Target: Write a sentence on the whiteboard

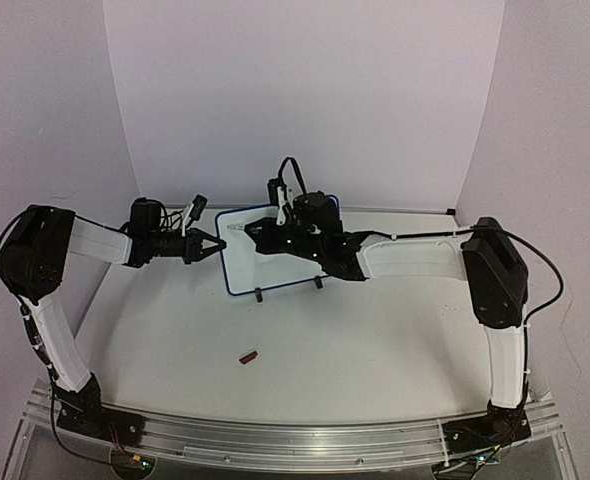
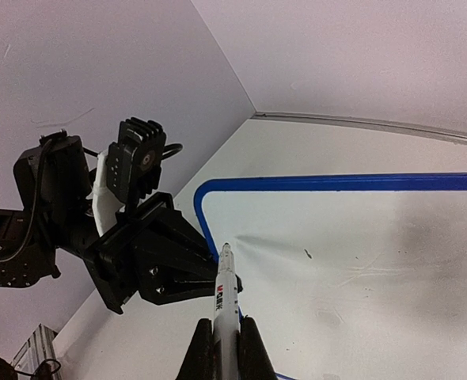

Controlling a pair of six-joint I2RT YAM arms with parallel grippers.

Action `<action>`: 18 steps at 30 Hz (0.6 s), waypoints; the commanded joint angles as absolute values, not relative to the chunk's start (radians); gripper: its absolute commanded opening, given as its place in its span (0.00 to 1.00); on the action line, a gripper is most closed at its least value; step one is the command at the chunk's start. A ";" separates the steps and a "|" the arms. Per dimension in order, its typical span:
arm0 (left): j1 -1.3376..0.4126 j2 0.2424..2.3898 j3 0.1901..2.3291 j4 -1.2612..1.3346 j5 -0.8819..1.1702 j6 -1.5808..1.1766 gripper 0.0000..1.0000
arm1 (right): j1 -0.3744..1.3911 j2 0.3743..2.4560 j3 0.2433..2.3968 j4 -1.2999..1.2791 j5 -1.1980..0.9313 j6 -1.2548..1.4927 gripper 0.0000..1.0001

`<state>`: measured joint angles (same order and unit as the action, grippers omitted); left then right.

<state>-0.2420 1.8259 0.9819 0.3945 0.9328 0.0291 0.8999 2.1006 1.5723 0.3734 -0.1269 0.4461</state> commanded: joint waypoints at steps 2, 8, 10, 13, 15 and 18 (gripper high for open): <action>-0.248 1.811 0.965 0.379 0.893 0.055 0.00 | 0.906 2.088 1.582 0.422 -0.106 0.443 0.00; -0.247 1.811 0.965 0.367 0.888 0.065 0.00 | 0.906 2.092 1.585 0.445 -0.101 0.447 0.00; -0.247 1.809 0.966 0.363 0.886 0.067 0.00 | 0.907 2.098 1.590 0.447 -0.099 0.448 0.00; -0.248 1.807 0.965 0.360 0.886 0.071 0.00 | 0.906 2.104 1.597 0.448 -0.093 0.448 0.00; -0.248 1.804 0.965 0.358 0.886 0.072 0.00 | 0.906 2.106 1.597 0.449 -0.084 0.448 0.00; -0.248 1.803 0.965 0.358 0.886 0.072 0.00 | 0.906 2.107 1.597 0.451 -0.074 0.447 0.00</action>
<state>-0.2432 1.8248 0.9794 0.3931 0.9413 0.0383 0.9001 2.1006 1.5723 0.4045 -0.1065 0.4466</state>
